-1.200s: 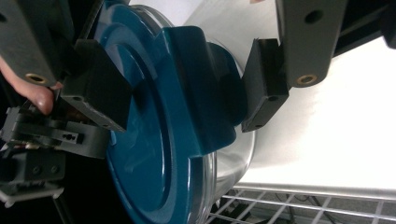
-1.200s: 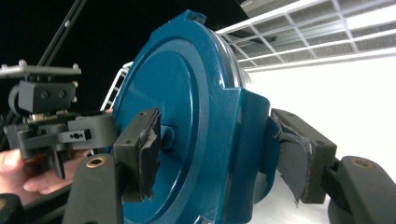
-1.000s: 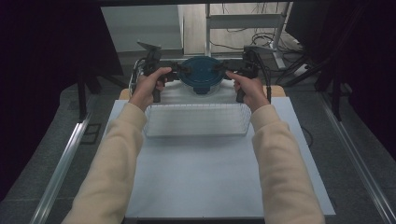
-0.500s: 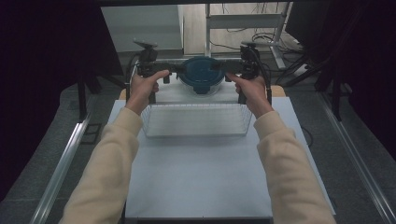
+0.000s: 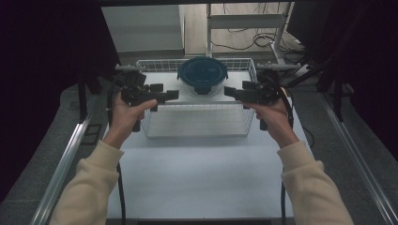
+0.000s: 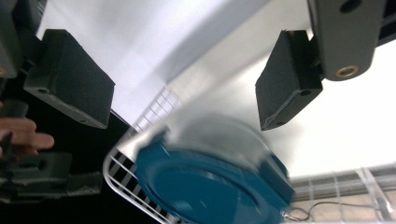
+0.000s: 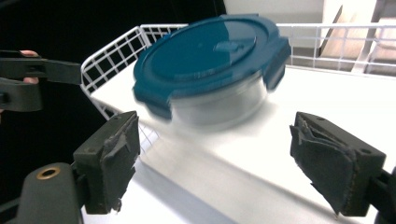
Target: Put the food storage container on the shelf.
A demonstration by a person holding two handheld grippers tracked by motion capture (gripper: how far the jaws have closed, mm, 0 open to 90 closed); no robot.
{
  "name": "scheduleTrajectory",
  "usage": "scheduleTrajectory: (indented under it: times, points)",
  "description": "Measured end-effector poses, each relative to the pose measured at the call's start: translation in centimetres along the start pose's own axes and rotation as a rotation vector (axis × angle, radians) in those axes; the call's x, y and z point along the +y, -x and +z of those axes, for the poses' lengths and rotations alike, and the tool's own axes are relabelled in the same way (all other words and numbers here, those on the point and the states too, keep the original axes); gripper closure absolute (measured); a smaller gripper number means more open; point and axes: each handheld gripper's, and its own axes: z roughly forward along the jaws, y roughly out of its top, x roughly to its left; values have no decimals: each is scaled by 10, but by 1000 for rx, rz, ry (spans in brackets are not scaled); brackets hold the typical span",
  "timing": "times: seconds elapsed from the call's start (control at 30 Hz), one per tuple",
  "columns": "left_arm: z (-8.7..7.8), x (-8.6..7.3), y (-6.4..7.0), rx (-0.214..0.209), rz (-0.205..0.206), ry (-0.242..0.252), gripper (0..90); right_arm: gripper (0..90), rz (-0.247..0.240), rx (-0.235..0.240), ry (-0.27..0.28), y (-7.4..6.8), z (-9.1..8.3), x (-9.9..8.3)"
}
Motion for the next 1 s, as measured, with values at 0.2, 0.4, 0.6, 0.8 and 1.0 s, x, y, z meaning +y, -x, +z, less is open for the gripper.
scheduleTrajectory:
  times: [0.2,0.4,0.6,0.8,1.0]
  points:
    - [-21,-62,25,-38,63,-18,173,167,-92,-22,-4,-17,-34,-42]
    - [-28,-121,34,-5,75,-40,168,187,-110,15,-34,-33,-49,-87]
    - [-25,-163,32,24,45,-73,170,204,-99,34,-37,-35,-56,-133]
    - [-20,-189,20,51,-7,-90,182,242,-116,4,-60,-27,-56,-177]
    - [-17,-195,18,81,-2,-92,192,245,-120,2,-88,-21,-55,-187]
